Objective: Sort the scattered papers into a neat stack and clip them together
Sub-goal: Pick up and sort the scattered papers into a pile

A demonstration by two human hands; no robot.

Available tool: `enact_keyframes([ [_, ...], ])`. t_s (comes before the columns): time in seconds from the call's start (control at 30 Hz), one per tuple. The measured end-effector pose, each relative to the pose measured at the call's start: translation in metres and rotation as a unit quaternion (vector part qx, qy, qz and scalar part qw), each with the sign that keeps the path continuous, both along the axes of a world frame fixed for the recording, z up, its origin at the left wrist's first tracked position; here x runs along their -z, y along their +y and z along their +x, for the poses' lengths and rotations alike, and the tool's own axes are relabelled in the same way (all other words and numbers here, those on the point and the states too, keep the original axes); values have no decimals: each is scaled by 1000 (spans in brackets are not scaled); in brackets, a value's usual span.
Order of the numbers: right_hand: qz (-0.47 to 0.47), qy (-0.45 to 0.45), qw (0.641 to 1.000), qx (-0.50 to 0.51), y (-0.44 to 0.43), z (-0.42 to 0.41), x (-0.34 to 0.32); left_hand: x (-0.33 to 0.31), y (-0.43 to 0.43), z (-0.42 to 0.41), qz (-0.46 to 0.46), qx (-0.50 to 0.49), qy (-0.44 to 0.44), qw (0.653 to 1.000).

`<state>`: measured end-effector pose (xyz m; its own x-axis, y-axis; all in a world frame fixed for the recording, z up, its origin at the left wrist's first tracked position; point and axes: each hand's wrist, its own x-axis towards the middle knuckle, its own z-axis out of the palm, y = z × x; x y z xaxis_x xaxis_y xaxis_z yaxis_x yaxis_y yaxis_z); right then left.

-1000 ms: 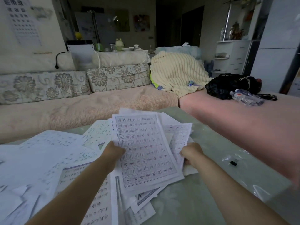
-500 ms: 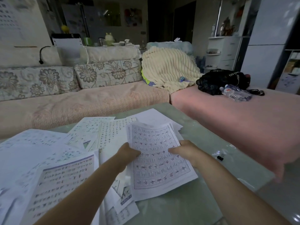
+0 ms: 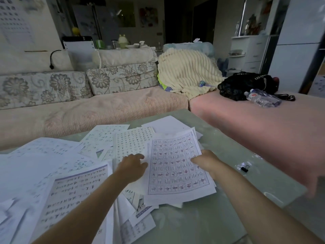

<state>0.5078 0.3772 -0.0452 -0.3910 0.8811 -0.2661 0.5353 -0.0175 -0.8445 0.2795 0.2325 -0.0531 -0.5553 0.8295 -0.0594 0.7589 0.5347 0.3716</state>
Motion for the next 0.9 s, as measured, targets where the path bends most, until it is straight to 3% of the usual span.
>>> enact_keyframes([
  [0.07,2,-10,1000,-3,-2,-4,1,-5,-1,3,25,-11,-59,998],
  [0.2,-20,-34,999,-23,-7,-9,-1,-7,-1,5,16,-33,-75,997],
  [0.33,7,-59,998,-29,-5,-12,-2,-7,3,9,85,-44,-265,960],
  [0.4,14,-73,997,-33,-4,-9,-4,-6,4,5,119,-72,-305,942],
  [0.43,11,-79,996,-40,-4,-8,-4,-7,1,5,126,-78,-271,951],
  [0.5,1,-101,993,-56,-3,-4,-7,-9,-3,-1,70,-72,-61,993],
  [0.57,3,-135,988,-76,-2,-3,-7,-5,-8,-9,-29,-52,104,993],
  [0.67,15,-160,984,-75,0,-4,-5,1,-13,-14,-81,-14,50,995],
  [0.9,10,-105,994,-36,-2,-12,-5,7,-19,-9,34,57,-108,992],
])
